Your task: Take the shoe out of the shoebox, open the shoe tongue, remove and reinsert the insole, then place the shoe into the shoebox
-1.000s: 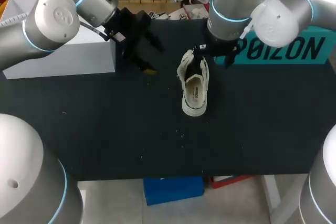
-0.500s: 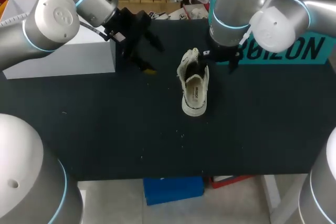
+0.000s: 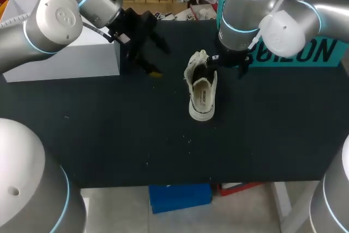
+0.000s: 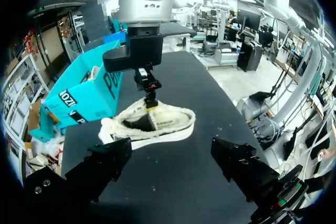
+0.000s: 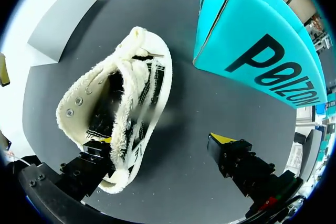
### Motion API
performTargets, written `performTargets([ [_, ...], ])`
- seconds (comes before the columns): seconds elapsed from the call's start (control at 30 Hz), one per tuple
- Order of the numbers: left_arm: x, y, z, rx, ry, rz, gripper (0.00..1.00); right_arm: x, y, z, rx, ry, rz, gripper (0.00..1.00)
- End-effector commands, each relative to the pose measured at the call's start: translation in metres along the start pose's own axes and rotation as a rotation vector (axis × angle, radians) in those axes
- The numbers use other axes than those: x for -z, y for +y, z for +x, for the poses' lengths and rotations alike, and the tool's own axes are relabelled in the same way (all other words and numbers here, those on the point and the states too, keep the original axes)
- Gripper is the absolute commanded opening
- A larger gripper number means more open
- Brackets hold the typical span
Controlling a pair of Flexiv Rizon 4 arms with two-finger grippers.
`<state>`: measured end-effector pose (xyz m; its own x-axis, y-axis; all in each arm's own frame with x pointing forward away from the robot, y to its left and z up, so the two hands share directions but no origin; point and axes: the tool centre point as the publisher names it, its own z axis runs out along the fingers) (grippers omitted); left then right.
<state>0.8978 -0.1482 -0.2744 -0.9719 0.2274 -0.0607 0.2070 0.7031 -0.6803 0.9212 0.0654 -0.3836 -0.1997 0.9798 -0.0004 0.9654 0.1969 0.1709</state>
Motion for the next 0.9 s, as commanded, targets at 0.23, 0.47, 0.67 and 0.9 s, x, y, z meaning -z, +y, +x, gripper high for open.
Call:
performTargets([
  [0.23,0.000,0.000,0.001,0.000,0.000,-0.004,1.00,-0.017,0.004,0.007,0.000,0.006,0.009,1.00],
  [0.47,0.000,0.000,0.001,0.000,0.000,-0.004,1.00,-0.023,0.008,0.007,0.001,-0.003,0.005,0.00],
  [0.67,0.000,0.000,0.001,0.000,0.000,-0.004,1.00,-0.024,0.009,0.007,0.002,-0.004,0.005,0.00],
  [0.9,0.000,0.000,0.001,0.000,0.000,-0.004,1.00,-0.023,0.011,0.009,0.000,0.007,0.004,0.00],
])
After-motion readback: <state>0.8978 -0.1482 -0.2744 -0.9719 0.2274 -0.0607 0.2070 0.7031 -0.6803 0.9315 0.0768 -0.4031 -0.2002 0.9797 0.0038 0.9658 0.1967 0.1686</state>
